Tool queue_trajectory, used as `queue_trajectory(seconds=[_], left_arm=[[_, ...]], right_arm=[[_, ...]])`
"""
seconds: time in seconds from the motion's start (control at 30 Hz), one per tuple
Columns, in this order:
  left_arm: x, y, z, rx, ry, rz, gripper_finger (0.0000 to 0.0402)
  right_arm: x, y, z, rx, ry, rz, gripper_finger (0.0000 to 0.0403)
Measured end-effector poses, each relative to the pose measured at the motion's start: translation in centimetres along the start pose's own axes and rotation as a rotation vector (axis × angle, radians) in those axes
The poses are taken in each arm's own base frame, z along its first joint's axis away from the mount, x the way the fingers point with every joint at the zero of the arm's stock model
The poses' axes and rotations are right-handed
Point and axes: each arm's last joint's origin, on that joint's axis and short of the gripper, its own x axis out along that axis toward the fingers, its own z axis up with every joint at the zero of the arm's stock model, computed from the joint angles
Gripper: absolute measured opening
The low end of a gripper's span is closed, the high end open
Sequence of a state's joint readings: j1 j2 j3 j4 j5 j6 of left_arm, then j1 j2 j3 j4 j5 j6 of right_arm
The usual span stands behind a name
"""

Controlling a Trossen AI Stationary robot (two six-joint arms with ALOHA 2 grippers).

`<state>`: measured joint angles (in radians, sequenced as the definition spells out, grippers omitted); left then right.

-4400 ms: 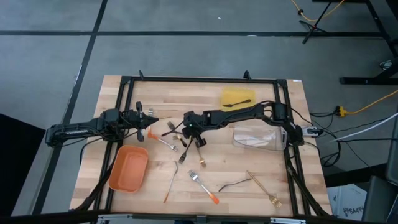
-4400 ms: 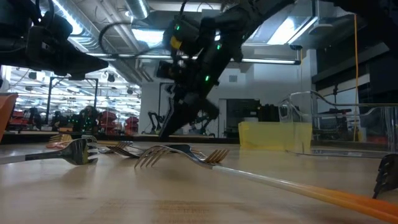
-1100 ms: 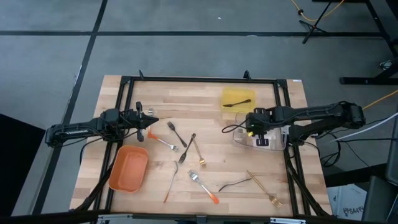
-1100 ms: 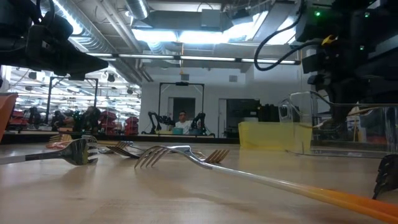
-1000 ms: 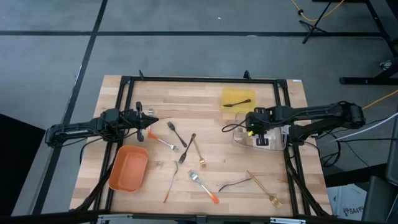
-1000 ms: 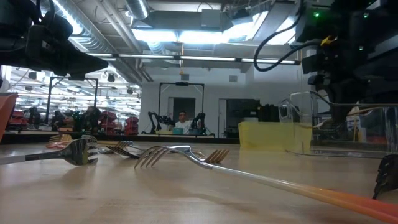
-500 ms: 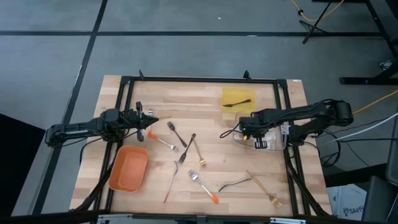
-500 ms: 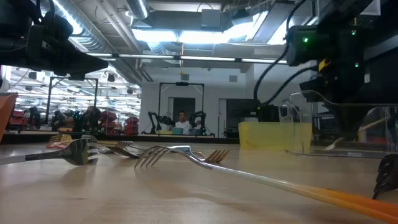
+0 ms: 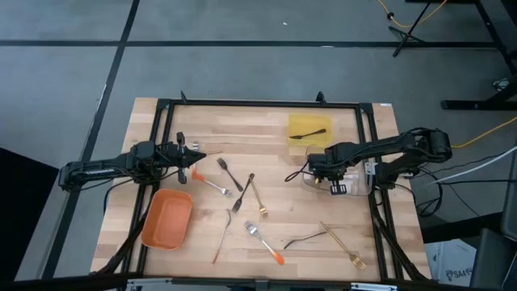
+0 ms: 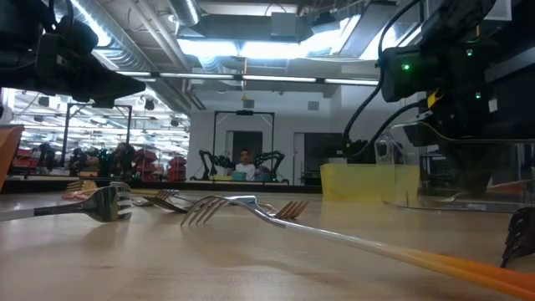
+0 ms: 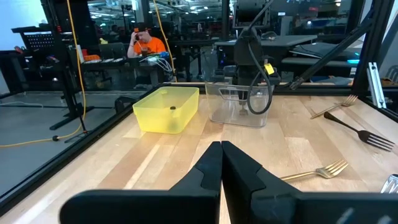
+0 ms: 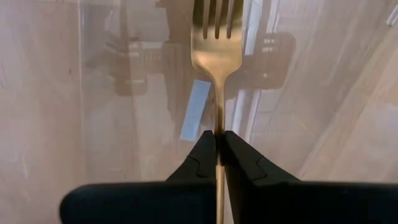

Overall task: Sort silverware by color (type)
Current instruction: Put the gold fork into the transparent bin

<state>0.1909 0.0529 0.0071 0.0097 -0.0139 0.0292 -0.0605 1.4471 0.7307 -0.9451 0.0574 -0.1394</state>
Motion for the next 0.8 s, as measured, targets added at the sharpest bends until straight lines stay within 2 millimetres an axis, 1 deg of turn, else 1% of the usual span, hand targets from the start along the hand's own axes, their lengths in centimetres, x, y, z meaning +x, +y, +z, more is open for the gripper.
queue_trajectory(seconds=[0.53, 0.63, 0.8], left_arm=[[0.00, 0.00, 0.00, 0.000, 0.000, 0.000, 0.0000], [0.00, 0.00, 0.01, 0.000, 0.000, 0.000, 0.0000], [0.00, 0.00, 0.00, 0.000, 0.000, 0.000, 0.0000]], right_arm=[[0.06, 0.05, -0.01, -0.008, 0.001, 0.015, 0.0005], [0.06, 0.05, -0.01, -0.008, 0.001, 0.016, 0.0024], [0.08, 0.06, -0.03, -0.009, 0.002, 0.017, 0.0077]])
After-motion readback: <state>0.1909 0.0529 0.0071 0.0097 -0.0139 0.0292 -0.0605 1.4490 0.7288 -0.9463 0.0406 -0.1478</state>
